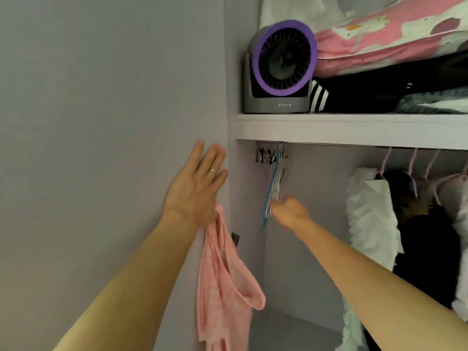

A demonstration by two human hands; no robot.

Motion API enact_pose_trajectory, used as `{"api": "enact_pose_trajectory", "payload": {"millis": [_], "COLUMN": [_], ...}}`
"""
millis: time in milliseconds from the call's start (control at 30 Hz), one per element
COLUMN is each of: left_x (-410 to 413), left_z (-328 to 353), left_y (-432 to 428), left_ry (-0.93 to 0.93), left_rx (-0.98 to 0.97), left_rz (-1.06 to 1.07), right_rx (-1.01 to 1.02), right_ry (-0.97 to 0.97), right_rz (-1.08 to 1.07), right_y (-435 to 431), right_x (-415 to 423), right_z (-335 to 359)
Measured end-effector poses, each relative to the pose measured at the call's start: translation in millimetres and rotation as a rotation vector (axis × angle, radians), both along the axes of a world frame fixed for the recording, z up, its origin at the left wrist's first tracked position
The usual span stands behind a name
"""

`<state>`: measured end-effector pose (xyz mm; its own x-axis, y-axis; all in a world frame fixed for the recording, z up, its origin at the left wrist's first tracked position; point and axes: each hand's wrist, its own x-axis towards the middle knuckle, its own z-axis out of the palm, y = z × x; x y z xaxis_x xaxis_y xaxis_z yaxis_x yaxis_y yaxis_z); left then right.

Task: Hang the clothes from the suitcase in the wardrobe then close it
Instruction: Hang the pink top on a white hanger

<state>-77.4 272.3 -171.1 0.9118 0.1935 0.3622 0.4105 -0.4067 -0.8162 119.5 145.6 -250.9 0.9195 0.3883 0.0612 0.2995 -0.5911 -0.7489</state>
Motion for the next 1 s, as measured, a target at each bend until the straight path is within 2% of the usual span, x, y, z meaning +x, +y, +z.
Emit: {"api": "enact_pose_trajectory", "payload": {"millis": [233,367,500,633,800,867,900,933,1000], "left_x": [4,5,2,-1,-9,-12,-14,-16,-21], "left_z": [-8,-9,-6,-4,1,12,14,14,21], "left_y": [12,13,8,3,-7,-15,-19,-25,-45], "left_ry": [-0.062,-0.063,-0.030,0.080,0.308,0.343,0.326,0.261,0.050], "left_rx": [0.061,0.058,0.029,-0.042,-0.241,-0.422,-0.571,-0.810,-1.468], "left_rz": [-0.065,-0.068,-0.062,-0.056,-0.043,-0.051,-0.043,-0.030,0.005], "right_rx": [-0.049,0.080,0.105,0.107,0.016,-0.008,-0.003,0.011,0.077], "right_ry": [-0.064,-0.066,-0.170,-0.208,-0.206,-0.180,-0.153,-0.113,-0.002], "right_rz": [-0.171,-0.246,-0.352,-0.361,-0.256,-0.221,-0.206,-0.187,-0.211], "right_y": [32,19,4,-15,-74,-108,-122,-136,-168], "right_x": [27,26,22,7,-42,-66,-79,-92,-117], "right_z": [-25,-13,12,28,39,50,55,59,70]}}
